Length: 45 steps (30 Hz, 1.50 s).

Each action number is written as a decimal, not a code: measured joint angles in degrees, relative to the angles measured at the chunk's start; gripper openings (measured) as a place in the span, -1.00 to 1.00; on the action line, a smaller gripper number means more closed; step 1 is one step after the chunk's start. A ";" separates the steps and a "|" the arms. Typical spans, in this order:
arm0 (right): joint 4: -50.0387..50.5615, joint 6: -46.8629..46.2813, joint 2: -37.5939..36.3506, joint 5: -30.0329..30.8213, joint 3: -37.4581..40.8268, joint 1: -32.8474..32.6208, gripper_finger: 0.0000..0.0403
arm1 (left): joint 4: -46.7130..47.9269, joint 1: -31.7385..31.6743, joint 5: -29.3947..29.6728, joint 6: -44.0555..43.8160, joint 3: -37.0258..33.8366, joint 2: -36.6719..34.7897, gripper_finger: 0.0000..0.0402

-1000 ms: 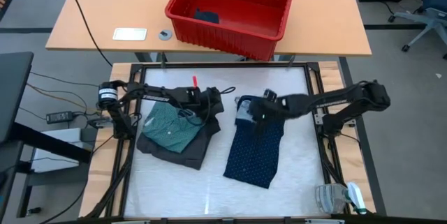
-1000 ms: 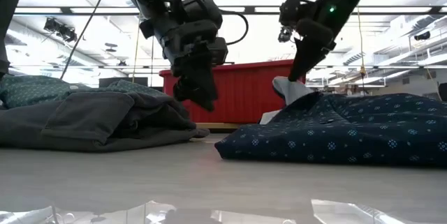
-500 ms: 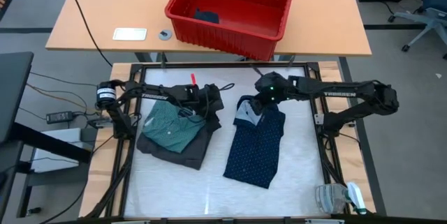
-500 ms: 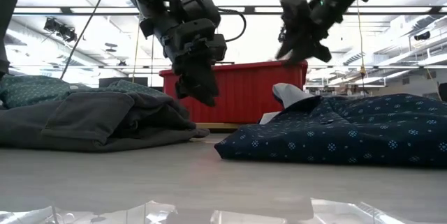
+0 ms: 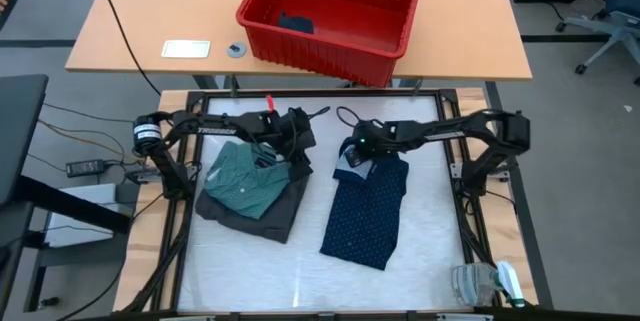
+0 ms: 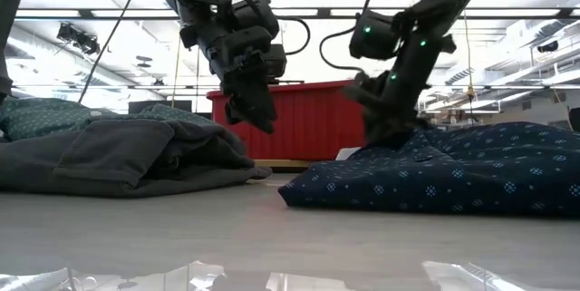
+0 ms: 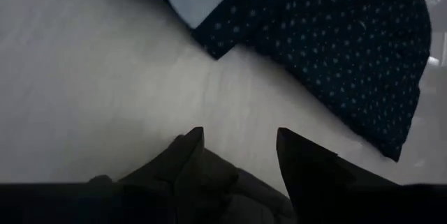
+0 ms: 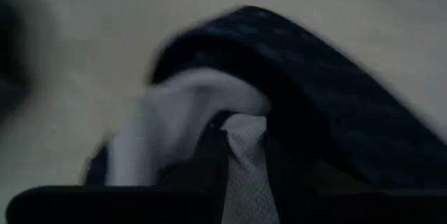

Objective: Fold laundry
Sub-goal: Fold the dark blue polo

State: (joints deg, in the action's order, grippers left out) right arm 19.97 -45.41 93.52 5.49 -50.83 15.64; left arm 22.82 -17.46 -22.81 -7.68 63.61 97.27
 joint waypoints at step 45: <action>11.57 21.63 -2.61 14.52 -3.93 -23.39 -0.53 | -37.13 9.82 18.07 47.60 0.16 20.71 -0.32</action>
State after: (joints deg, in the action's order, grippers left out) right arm 31.54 -23.77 90.91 20.00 -54.76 -7.74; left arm -14.31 -7.64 -4.74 39.92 63.78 117.99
